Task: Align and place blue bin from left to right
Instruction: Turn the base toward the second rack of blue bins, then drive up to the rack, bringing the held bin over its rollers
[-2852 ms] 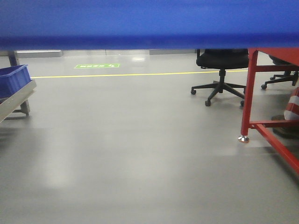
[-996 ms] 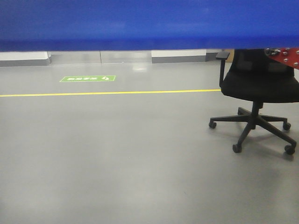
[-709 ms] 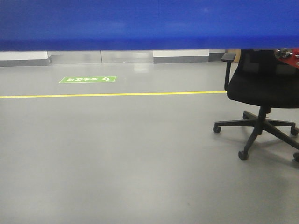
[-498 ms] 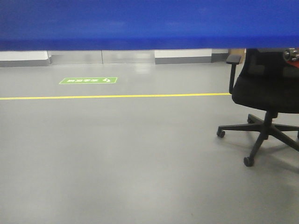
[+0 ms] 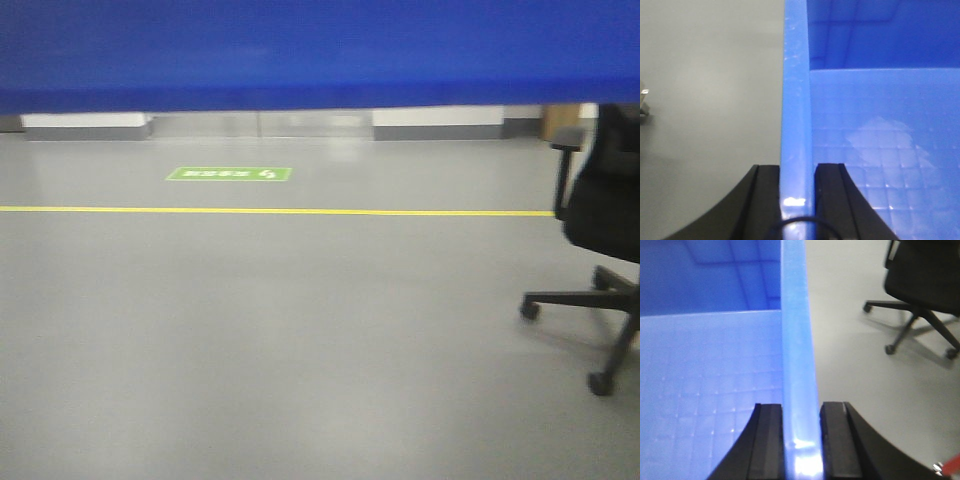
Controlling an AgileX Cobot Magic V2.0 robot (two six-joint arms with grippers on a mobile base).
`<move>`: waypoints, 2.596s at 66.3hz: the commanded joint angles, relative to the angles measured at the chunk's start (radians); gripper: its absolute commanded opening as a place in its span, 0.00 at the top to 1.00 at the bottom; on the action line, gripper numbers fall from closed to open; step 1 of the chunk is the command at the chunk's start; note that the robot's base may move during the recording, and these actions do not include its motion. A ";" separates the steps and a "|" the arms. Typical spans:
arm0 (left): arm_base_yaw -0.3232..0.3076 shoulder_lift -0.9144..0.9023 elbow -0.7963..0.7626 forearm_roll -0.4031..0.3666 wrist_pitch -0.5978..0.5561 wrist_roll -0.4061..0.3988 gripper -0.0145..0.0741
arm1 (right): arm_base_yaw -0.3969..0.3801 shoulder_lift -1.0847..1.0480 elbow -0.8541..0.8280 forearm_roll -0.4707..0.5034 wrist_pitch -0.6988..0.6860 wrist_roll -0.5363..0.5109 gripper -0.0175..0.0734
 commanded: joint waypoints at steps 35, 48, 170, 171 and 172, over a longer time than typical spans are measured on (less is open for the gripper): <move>-0.018 0.003 -0.012 -0.035 -0.095 -0.009 0.96 | 0.018 0.009 -0.009 0.026 -0.281 0.001 0.90; -0.018 0.003 -0.012 -0.035 -0.095 -0.009 0.96 | 0.018 0.009 -0.009 0.026 -0.281 0.001 0.90; -0.018 0.003 -0.012 -0.035 -0.095 -0.009 0.96 | 0.018 0.009 -0.009 0.026 -0.281 0.001 0.90; -0.018 0.003 -0.012 -0.035 -0.095 -0.009 0.96 | 0.018 0.009 -0.009 0.026 -0.281 0.001 0.90; -0.018 0.003 -0.012 -0.035 -0.095 -0.009 0.96 | 0.018 0.009 -0.009 0.026 -0.281 0.001 0.90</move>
